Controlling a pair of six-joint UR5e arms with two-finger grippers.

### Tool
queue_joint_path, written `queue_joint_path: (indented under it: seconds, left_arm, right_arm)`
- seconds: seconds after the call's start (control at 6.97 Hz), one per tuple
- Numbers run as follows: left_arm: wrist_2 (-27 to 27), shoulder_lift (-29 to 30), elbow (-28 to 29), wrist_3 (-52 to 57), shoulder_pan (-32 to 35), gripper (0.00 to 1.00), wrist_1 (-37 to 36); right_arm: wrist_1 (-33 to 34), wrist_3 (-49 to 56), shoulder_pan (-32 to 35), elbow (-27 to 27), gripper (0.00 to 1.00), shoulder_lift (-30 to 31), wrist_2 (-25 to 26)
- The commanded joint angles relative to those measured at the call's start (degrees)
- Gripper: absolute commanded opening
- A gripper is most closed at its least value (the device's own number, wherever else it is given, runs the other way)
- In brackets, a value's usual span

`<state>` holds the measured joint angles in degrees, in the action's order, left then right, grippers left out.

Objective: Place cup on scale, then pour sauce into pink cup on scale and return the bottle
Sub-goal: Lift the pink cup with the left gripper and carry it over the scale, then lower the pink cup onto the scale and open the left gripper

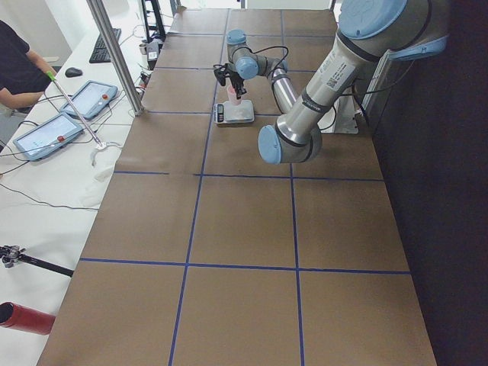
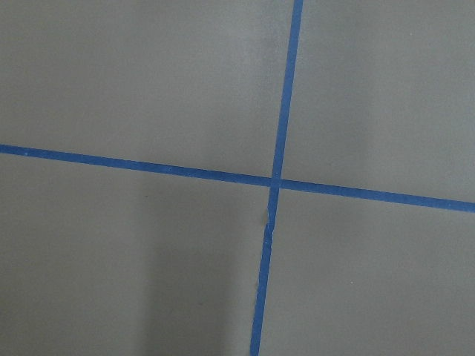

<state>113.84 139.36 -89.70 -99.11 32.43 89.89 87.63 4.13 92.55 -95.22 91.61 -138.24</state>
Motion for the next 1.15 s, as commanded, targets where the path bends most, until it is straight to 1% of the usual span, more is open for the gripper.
queue_joint_path:
  seconds: [0.0, 0.57, 0.86, 1.0]
  left_arm:
    - [-0.8, 0.5, 2.1, -0.3, -1.0, 0.0, 1.7]
    - [-1.0, -1.9, 1.0, 0.0, -0.9, 0.0, 1.7]
    - [-0.8, -2.0, 0.8, 0.0, -0.8, 0.0, 1.7]
    - [-0.8, -2.0, 0.5, 0.6, -0.8, 0.98, 2.6]
  right_arm:
    - [0.0, 0.0, 0.0, -0.1, 1.0, 0.0, 0.0]
    - [0.0, -0.1, 0.0, -0.1, 1.0, -0.1, -0.1]
    - [0.1, 0.0, 0.0, 0.1, 1.0, -0.1, -0.1]
    - [0.1, 0.0, 0.0, 0.2, 1.0, -0.1, -0.1]
